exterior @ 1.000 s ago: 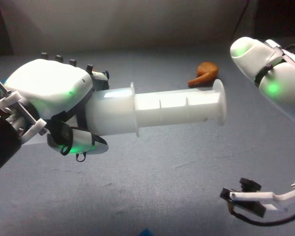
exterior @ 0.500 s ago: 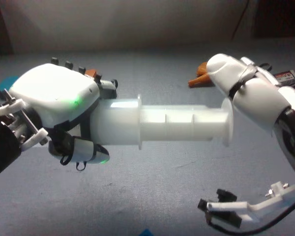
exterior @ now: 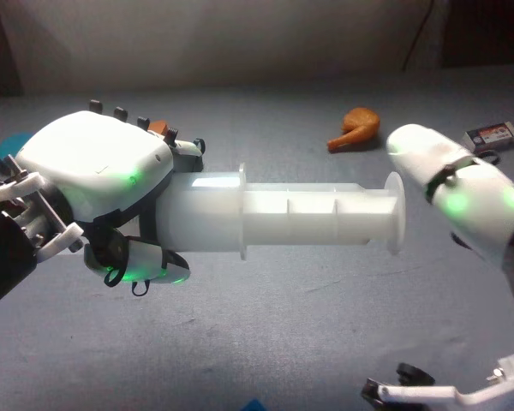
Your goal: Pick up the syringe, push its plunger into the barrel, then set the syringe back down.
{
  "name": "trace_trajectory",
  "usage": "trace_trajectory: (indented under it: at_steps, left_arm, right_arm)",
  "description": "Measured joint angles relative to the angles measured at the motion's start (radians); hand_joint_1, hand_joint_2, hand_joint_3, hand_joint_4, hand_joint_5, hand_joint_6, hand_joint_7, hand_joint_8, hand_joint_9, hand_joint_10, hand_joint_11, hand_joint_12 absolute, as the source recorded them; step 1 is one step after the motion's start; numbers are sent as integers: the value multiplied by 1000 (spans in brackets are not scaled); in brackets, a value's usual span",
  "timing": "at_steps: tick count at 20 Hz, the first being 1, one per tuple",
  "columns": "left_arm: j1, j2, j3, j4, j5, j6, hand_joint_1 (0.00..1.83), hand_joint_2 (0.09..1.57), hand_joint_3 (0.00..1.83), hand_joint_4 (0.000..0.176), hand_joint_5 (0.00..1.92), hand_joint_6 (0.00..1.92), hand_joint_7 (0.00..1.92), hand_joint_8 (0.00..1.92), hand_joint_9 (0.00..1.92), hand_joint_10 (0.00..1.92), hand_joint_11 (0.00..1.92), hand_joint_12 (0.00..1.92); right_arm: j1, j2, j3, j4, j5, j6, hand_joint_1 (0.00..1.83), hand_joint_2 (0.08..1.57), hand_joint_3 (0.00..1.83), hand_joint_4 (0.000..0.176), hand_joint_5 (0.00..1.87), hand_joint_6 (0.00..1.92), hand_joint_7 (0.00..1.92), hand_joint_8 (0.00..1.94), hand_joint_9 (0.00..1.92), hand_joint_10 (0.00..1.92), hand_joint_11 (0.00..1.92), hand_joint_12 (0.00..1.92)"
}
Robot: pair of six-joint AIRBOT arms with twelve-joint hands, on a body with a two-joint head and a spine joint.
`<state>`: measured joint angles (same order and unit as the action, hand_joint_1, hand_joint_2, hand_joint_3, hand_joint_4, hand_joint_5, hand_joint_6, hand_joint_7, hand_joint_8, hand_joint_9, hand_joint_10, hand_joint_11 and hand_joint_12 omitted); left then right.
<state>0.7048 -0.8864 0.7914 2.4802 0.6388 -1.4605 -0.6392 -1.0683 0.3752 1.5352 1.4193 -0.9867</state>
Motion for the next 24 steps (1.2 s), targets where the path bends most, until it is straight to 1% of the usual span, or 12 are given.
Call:
trace_trajectory:
  at_steps: [2, 4, 5, 7, 10, 12, 13, 20, 21, 22, 24]
  left_arm:
    - [-1, 0, 0, 3, 0, 0, 1487, 1148, 0, 0, 855, 879, 794, 1225, 840, 1314, 822, 1538]
    - [-1, 0, 0, 3, 0, 0, 1487, 1149, 0, 0, 854, 873, 792, 1230, 836, 1314, 828, 1541]
    - [-3, 0, 0, 3, -1, 0, 1486, 1146, 0, 0, 870, 855, 791, 1227, 837, 1309, 833, 1538]
    - [-5, 0, 0, 4, 0, 0, 1487, 1146, 0, 0, 874, 851, 799, 1221, 828, 1315, 831, 1538]
    - [-5, 0, 6, 8, -3, 0, 1486, 1146, 0, 0, 863, 862, 795, 1224, 818, 1327, 856, 1519]
    - [-5, 0, 8, 8, 0, 0, 1486, 1147, 0, 0, 862, 864, 794, 1224, 817, 1328, 860, 1517]
    - [-5, 0, 8, 6, -2, 4, 1486, 1147, 0, 0, 862, 864, 794, 1224, 818, 1328, 859, 1518]
    - [-16, 4, 20, -6, -1, 9, 1484, 1147, 0, 0, 872, 855, 788, 1225, 814, 1327, 868, 1526]
    - [-18, 5, 21, -8, 0, 11, 1386, 1165, 0, 0, 868, 922, 793, 1265, 847, 1390, 872, 1266]
    - [-19, 6, 23, -8, 0, 12, 1368, 1165, 0, 0, 880, 929, 798, 1259, 862, 1389, 895, 1156]
    - [-20, 6, 23, -12, -1, 17, 1364, 1163, 0, 0, 883, 929, 800, 1256, 874, 1380, 902, 1102]
  right_arm:
    - [0, 9, -14, 1, 11, 0, 69, 1006, 3, 109, 77, 0, 65, 0, 26, 0, 0, 554]
    - [7, 9, -15, 51, 8, -7, 71, 1005, 3, 109, 76, 0, 64, 0, 25, 0, 0, 554]
    - [7, 8, -12, 76, 0, -9, 78, 1003, 1, 109, 76, 0, 69, 1, 26, 0, 0, 585]
    - [14, -2, 1, 103, -14, -12, 79, 1003, 1, 109, 76, 0, 71, 2, 26, 0, 0, 593]
    - [50, -43, 21, 109, -43, -12, 81, 1002, 0, 109, 80, 1, 68, 0, 17, 0, 0, 609]
    - [52, -74, 44, 113, -72, -12, 80, 1003, 0, 109, 79, 1, 69, 0, 16, 0, 0, 611]
    - [66, -90, 59, 134, -83, -12, 79, 1003, 0, 109, 79, 0, 69, 0, 15, 0, 0, 612]
    - [122, -153, 111, 158, -80, -11, 77, 1004, 1, 109, 77, 0, 69, 0, 15, 0, 0, 575]
    - [132, -160, 114, 160, -79, -13, 77, 1004, 1, 109, 77, 0, 69, 0, 15, 0, 0, 574]
    - [138, -167, 116, 157, -77, -18, 76, 1004, 1, 109, 76, 0, 69, 0, 15, 0, 0, 574]
    - [138, -181, 126, 148, -74, -21, 77, 1004, 0, 109, 81, 2, 69, 0, 15, 0, 0, 572]
